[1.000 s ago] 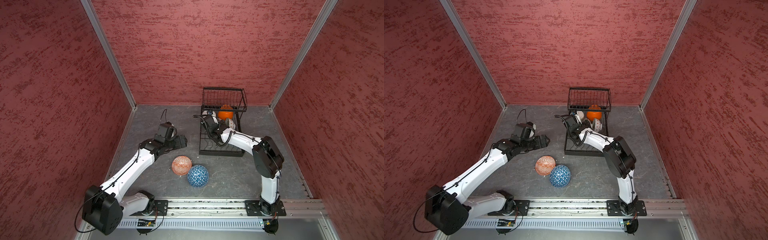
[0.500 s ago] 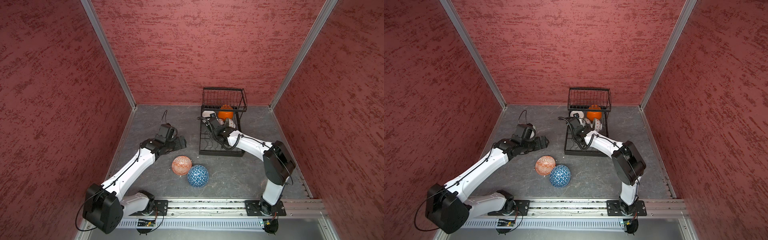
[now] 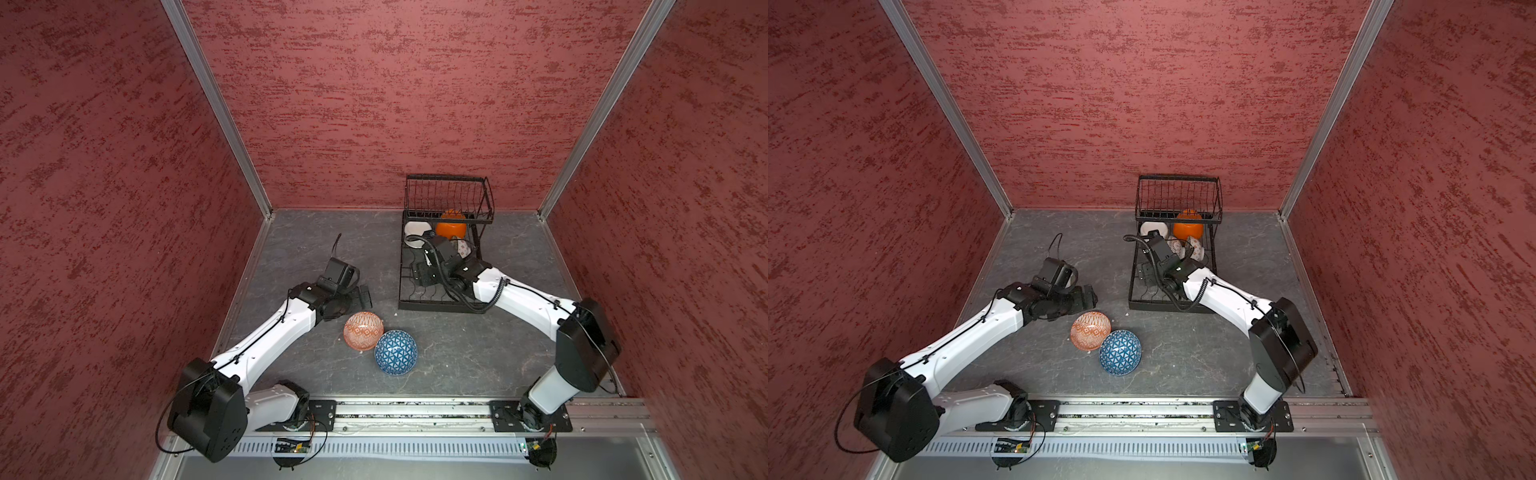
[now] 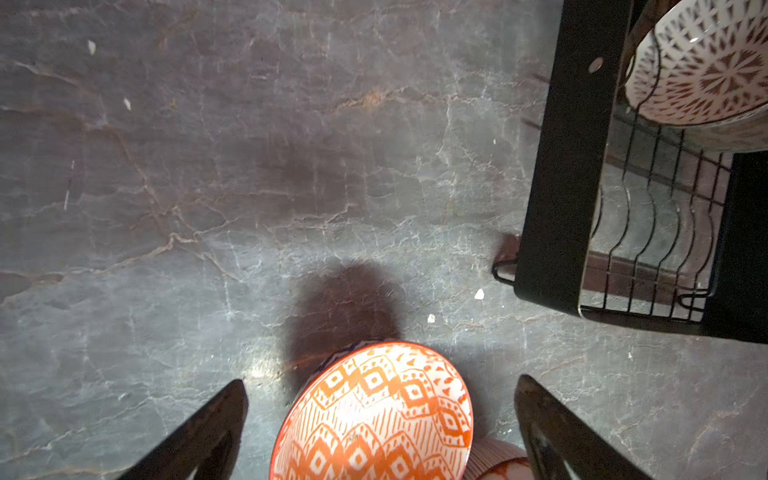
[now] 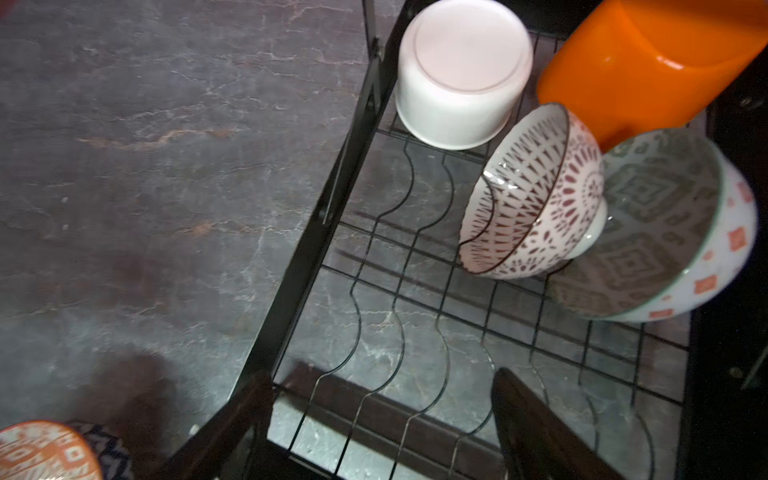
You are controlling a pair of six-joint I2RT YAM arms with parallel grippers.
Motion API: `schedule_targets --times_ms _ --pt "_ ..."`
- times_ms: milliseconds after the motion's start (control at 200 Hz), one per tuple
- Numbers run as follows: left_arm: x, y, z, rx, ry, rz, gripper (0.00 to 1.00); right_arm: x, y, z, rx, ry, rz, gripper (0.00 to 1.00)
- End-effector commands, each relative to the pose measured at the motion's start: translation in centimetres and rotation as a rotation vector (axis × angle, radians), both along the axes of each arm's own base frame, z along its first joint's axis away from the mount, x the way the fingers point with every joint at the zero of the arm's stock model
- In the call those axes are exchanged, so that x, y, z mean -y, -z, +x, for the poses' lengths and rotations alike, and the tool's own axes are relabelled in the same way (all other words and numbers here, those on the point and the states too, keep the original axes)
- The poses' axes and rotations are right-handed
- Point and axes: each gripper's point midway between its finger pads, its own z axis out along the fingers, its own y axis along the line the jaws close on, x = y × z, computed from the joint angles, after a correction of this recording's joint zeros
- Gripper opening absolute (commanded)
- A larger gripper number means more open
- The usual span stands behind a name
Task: Load the bowls into the dish rack
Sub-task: 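Open and withdraw the right gripper while the left moves over the orange-patterned bowl, then lower the left gripper onto the orange-patterned bowl rim and close it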
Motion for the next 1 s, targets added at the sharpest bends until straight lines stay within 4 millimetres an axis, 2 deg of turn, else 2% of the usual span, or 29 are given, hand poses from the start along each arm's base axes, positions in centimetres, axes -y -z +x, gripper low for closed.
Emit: schedule_targets --times_ms 0,115,496,731,912,997 --pt "-1.0 1.0 -1.2 -0.046 -0.031 0.062 1.00 -0.8 -1.6 -1.7 -0.021 -0.015 0.130 0.84" --pt "-1.5 1.5 -2.1 -0.078 -0.041 0.089 0.97 -0.4 -1.9 -2.5 -0.020 -0.010 0.156 0.86" --pt "-1.8 3.9 -5.1 -0.165 -0.058 0.105 0.81 0.1 0.0 -4.0 -0.070 -0.013 0.170 0.89" --pt "-1.7 4.8 -5.4 -0.193 -0.060 0.114 0.62 0.2 0.3 -4.3 -0.077 -0.015 0.170 0.89" --pt "-1.3 5.9 -5.4 -0.212 -0.055 0.114 0.54 0.0 0.3 -4.3 -0.081 -0.022 0.173 0.89" --pt "-1.4 6.5 -5.5 -0.225 -0.058 0.120 0.47 0.0 0.4 -4.4 -0.085 -0.022 0.174 0.89"
